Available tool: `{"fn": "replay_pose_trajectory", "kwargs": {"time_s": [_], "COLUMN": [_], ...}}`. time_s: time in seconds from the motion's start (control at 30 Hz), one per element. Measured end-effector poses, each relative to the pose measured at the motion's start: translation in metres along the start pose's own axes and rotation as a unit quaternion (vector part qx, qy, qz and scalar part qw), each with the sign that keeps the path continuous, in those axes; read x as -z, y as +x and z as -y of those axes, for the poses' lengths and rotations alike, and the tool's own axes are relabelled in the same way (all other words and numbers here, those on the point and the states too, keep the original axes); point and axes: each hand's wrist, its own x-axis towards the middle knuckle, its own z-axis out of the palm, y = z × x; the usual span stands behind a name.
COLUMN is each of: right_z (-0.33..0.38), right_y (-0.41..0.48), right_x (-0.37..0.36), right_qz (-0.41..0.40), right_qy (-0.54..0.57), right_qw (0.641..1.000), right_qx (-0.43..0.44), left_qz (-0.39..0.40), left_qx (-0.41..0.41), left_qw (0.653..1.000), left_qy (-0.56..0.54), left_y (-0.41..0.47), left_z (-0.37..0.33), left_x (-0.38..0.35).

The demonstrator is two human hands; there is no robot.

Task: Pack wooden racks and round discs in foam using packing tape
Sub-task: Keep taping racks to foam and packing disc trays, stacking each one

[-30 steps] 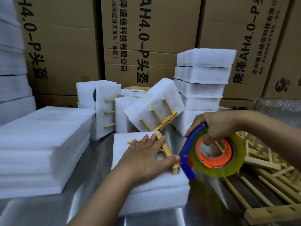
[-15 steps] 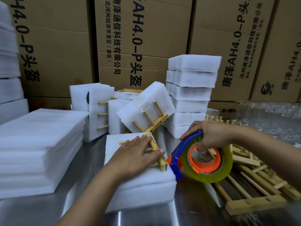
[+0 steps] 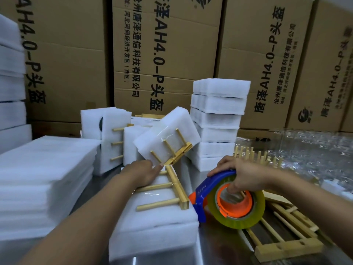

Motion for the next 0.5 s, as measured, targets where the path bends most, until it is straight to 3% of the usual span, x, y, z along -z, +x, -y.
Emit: {"fn": "replay_pose_trajectory", "kwargs": {"time_s": [0.37, 0.5], "right_z": [-0.003, 0.001], "right_y": [-0.004, -0.016], "right_x": [-0.002, 0.004], "right_qz": [-0.005, -0.024], "right_qy": [0.013, 0.012], "right_qw": [1.000, 0.999], "right_qx": [0.019, 0.022], "left_qz": [-0.023, -0.053], "left_qx": [0.014, 0.006], "left_qw": [1.000, 0.997], "left_qy": [0.000, -0.062], "left_y": [0.021, 0.020], "left_z": [0.013, 0.025], "left_x": [-0.009, -0.008]}}
